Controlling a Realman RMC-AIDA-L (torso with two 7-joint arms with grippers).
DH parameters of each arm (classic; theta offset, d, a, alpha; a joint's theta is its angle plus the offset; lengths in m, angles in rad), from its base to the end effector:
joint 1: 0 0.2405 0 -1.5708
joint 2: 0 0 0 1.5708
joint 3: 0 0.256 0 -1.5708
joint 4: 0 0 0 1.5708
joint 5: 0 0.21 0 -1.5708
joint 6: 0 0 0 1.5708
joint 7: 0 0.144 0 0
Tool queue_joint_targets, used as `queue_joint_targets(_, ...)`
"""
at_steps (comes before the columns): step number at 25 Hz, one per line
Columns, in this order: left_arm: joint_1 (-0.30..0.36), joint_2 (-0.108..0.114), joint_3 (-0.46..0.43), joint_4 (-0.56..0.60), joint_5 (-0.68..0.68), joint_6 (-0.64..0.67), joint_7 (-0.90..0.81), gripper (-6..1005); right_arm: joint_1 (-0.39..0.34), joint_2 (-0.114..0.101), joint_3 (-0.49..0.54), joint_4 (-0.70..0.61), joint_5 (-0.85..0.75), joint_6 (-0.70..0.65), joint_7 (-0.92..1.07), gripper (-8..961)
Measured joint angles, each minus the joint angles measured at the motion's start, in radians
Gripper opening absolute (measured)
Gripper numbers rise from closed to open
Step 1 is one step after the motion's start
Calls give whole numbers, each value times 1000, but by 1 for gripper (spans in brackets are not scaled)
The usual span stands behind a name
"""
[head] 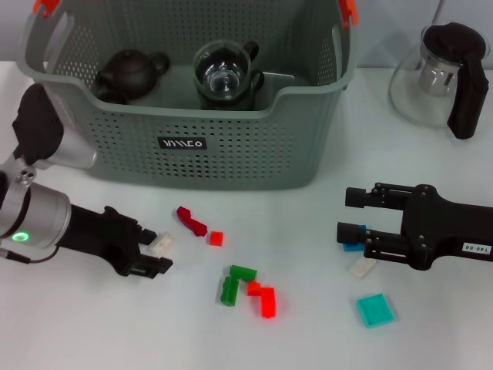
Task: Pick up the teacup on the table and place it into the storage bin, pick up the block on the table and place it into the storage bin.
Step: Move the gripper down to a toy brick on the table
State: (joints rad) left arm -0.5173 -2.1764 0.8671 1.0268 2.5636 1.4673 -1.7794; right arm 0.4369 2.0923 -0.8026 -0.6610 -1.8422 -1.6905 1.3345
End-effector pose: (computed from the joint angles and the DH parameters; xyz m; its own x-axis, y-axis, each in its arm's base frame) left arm -0.2775 0.3305 -0.0096 0.8511 0.5225 -0.0521 0.4902 -0.8261 -0.2779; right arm 0.2548 0.2945 -0.0074 0.7384 -0.3127 -0.5975 -0.4038 -0.9146 -0.0205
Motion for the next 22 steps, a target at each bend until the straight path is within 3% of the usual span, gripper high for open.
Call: queue_joint_targets(22,-32,1,91,-16,-30,-46,-42,539,3,0,-2,0,0,-2,0,665)
